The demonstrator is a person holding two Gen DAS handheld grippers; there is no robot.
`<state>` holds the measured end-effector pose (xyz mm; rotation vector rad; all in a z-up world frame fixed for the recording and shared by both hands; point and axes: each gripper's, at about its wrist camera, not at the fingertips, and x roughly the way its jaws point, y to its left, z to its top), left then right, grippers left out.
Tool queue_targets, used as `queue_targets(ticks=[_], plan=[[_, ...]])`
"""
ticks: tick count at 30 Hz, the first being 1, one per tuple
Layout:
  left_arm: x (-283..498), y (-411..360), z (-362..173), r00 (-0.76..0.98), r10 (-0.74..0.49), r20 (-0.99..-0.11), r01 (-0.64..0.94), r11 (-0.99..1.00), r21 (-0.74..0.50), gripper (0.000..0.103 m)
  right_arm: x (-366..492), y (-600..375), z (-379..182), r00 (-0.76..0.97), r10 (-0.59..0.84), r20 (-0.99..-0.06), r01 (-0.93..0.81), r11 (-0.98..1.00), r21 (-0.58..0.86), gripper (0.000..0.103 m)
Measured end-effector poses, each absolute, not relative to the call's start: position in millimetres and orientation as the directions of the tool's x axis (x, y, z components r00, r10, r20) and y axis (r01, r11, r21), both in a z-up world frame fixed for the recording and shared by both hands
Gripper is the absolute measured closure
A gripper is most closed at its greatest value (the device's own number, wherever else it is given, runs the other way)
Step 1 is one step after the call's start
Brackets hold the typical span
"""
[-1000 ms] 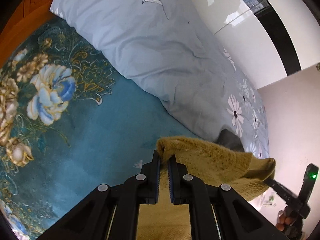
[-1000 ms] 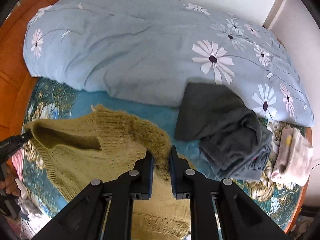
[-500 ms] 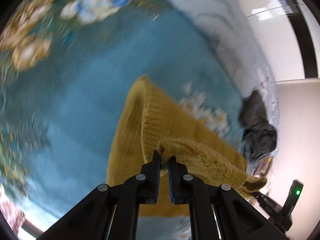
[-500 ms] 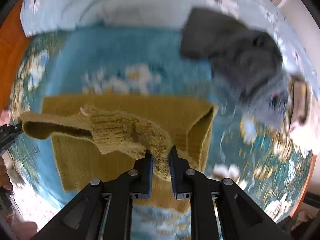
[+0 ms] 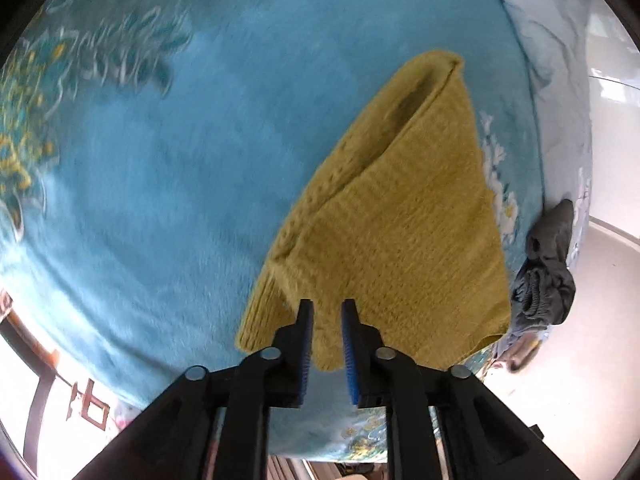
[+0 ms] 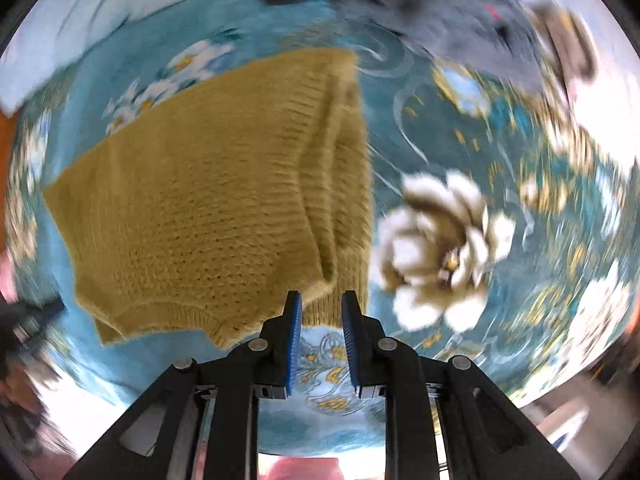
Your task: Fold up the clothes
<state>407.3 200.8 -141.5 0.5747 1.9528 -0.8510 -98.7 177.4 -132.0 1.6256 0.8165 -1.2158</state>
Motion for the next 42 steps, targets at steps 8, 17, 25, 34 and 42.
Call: queue_targets(ticks=[8, 17, 25, 34, 42], plan=[[386, 198, -162, -0.467, 0.109, -0.877, 0.686, 0.670, -0.282, 0.081, -122, 192, -176, 0.477, -0.087, -0.875, 0.684, -0.589, 0.431, 0.061], [376, 201, -194, -0.462, 0.141, -0.875, 0.651, 0.725, -0.227, 0.081, -99, 184, -227, 0.580, -0.104, -0.808, 0.542, -0.691, 0.478, 0.061], [368, 191, -183, -0.467, 0.162, -0.869, 0.659, 0.720, -0.220, 0.092, -88, 162, -208, 0.570, -0.082, -0.818, 0.543, -0.709, 0.450, 0.091], [344, 183, -158, -0.457, 0.227, -0.860, 0.755, 0.610, -0.240, 0.095, -99, 132, -108, 0.454, -0.233, -0.860, 0.688, -0.521, 0.505, 0.093], [337, 198, -177, -0.422, 0.309, -0.852, 0.781, 0.602, -0.169, 0.094, -107, 172, -181, 0.429, -0.048, -0.902, 0.712, -0.597, 0.370, 0.092]])
